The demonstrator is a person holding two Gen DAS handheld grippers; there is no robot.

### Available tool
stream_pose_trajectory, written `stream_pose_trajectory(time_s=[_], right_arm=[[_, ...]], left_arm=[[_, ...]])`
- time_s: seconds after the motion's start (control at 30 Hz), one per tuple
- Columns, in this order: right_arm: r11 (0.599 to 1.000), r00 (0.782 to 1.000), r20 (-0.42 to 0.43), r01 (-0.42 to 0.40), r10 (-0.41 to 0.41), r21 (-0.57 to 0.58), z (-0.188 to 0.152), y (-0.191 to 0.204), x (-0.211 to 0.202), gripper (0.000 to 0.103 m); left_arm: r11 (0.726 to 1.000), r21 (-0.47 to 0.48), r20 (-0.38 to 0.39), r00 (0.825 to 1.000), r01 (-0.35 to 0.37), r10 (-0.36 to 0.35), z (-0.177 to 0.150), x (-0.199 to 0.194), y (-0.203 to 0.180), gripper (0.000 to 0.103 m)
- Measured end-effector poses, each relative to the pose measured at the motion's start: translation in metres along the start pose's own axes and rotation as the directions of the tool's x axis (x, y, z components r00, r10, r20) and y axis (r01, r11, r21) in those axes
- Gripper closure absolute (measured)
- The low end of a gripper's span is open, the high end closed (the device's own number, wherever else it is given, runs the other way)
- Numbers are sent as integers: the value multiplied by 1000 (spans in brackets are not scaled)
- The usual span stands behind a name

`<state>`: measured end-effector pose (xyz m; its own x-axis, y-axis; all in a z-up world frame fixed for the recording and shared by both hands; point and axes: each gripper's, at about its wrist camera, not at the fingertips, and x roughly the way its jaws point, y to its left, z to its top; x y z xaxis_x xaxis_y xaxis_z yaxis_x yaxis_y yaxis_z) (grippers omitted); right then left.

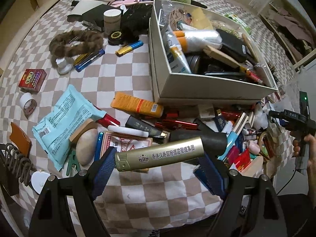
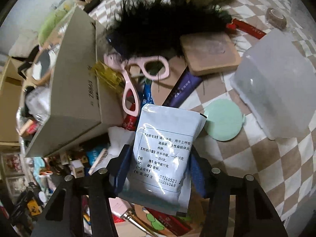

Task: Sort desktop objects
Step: 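Grasp the gold tube with the left tool while the right tool grasps the white sachet, then lift the gold tube with the left tool while the right tool lifts the sachet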

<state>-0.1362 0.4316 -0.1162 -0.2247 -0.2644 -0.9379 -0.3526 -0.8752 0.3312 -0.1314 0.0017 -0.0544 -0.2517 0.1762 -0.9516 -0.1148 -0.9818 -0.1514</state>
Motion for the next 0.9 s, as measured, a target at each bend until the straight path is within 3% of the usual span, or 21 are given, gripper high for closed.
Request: stream_pose_trajectory(time_s=[0.2, 0.33, 0.53, 0.63, 0.9], right_arm=[[997, 996, 67, -67, 64, 40, -5, -9, -34, 46], [990, 982, 138, -138, 132, 35, -16, -7, -56, 46], [966, 939, 228, -253, 259, -56, 4, 29, -96, 46], [942, 911, 239, -322, 335, -94, 4, 45, -112, 46], [890, 859, 244, -409, 450, -202, 5, 104, -142, 46]], left_arm=[[1000, 4, 34, 999, 18, -18, 5, -11, -13, 18], [999, 18, 65, 997, 37, -38, 11, -18, -27, 18], [997, 46, 114, 991, 61, -66, 18, -29, -47, 18], [996, 61, 142, 987, 65, -73, 22, -34, -55, 18], [995, 53, 188, 978, 84, -93, 29, -44, -59, 18]])
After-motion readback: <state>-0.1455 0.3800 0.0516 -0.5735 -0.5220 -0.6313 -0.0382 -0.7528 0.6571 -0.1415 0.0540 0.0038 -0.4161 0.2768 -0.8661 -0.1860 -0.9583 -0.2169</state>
